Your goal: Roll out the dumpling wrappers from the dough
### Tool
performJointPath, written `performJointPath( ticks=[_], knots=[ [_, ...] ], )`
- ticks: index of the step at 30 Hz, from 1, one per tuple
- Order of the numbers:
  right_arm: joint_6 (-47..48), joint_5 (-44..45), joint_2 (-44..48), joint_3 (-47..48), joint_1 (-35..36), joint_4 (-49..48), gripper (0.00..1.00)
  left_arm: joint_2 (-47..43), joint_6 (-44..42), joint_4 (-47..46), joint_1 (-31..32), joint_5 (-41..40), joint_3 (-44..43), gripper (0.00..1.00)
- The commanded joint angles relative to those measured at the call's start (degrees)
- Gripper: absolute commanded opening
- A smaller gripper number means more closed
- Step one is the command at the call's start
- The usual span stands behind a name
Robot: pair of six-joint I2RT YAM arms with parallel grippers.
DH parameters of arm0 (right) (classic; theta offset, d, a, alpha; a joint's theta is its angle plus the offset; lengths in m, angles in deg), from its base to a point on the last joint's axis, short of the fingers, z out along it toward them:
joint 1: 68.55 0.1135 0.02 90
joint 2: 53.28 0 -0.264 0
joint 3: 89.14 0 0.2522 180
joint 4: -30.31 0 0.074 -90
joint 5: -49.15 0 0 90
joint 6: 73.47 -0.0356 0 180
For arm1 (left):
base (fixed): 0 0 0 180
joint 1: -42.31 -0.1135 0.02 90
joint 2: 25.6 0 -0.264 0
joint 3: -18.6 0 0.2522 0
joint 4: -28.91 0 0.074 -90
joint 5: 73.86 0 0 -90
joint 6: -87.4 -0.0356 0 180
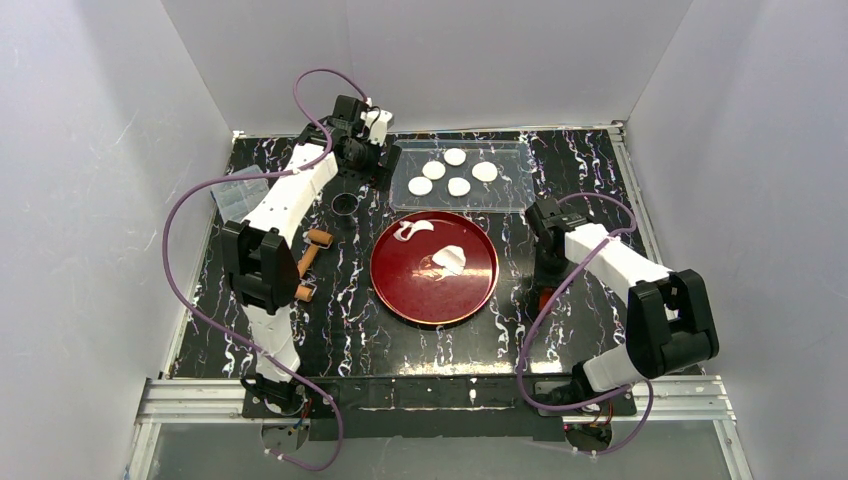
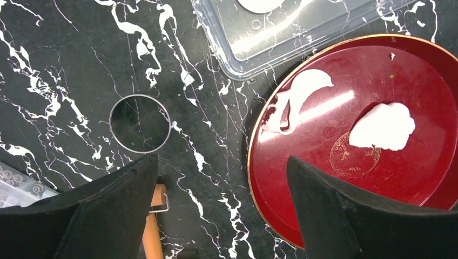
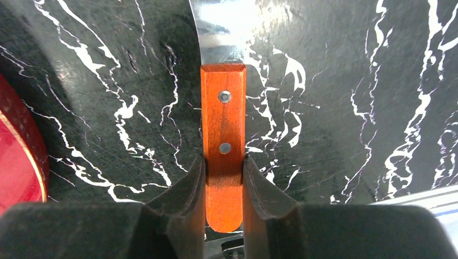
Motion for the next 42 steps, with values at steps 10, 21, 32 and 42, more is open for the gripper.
performJointPath(
  ticks=[10, 21, 32, 42],
  knots=[
    [-7.0, -4.3, -3.0, -3.3, 0.2, -2.9, 0.28, -4.8, -0.2, 0.7, 0.8, -0.1, -0.3, 0.88],
    [-4.5, -4.1, 5.3, 1.7, 0.2, -1.6, 0.78, -6.6, -0.5, 3.1, 1.0, 2.0, -2.1, 0.89],
    [8.9, 13.0, 40.3, -16.2, -1.4, -38.7, 0.94, -44.4, -0.9, -7.4, 0.2, -8.8, 38.2, 0.97],
    [15.8, 22.5, 53.3, -37.2, -2.0, -60.6, 1.00, -66.6, 6.4, -24.3, -6.8, -23.7, 69.8, 0.98]
  ],
)
